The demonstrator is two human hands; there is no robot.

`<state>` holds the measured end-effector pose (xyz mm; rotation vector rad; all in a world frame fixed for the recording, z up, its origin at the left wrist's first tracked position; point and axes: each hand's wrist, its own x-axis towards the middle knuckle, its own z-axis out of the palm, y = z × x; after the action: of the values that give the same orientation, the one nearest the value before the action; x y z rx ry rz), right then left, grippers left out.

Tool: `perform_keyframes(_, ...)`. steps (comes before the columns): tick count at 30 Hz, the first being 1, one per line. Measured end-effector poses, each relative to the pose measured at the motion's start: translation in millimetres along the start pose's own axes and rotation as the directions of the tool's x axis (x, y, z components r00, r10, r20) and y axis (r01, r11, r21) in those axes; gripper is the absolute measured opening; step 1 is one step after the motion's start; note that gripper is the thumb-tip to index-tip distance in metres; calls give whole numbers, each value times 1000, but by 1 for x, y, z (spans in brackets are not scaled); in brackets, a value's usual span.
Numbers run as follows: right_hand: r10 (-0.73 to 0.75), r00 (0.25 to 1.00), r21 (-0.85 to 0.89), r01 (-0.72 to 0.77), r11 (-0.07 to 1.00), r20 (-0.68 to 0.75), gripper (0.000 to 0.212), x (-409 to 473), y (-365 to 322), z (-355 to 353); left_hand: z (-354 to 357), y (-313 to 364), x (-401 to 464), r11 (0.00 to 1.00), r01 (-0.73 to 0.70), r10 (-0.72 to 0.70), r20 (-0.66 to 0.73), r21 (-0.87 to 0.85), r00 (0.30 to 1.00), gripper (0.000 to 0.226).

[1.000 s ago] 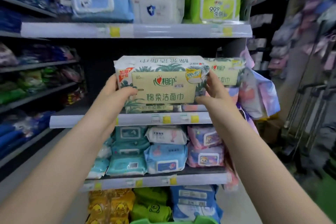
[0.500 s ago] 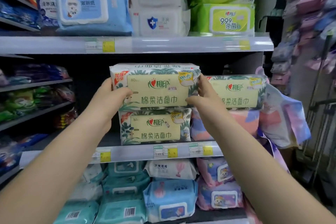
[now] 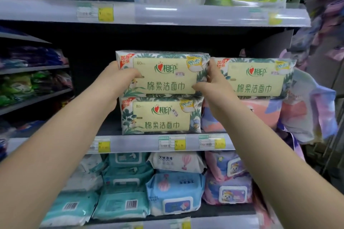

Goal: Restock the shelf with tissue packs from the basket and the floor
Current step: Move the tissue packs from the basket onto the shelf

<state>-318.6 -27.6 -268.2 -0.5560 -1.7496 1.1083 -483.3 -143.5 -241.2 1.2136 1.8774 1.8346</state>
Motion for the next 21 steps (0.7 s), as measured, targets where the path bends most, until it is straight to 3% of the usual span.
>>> perform_keyframes(4, -18, 1000, -8, 18, 1000, -1, 87, -2, 2, -1, 0, -7, 1, 1000, -24, 24, -21, 13, 999, 10)
perform_keyframes(8, -43, 999, -78, 42, 996, -14, 88, -6, 3, 1, 2, -15, 1, 998, -40, 43, -65, 42, 997, 36)
perform_keyframes(12, -39, 999, -89, 37, 995, -17, 93, -9, 8, 3, 7, -21, -4, 981, -78, 95, -87, 179, 992, 46)
perform_keyframes(18, 2, 1000, -116, 1, 993, 19, 90, -7, 4, 4, 9, -31, -4, 985, 97, -90, -53, 142, 995, 51)
perform_keyframes(21, 30, 999, -142, -25, 990, 30, 91, -8, 3, 2, 10, -37, -2, 987, 111, -107, -43, 118, 993, 53)
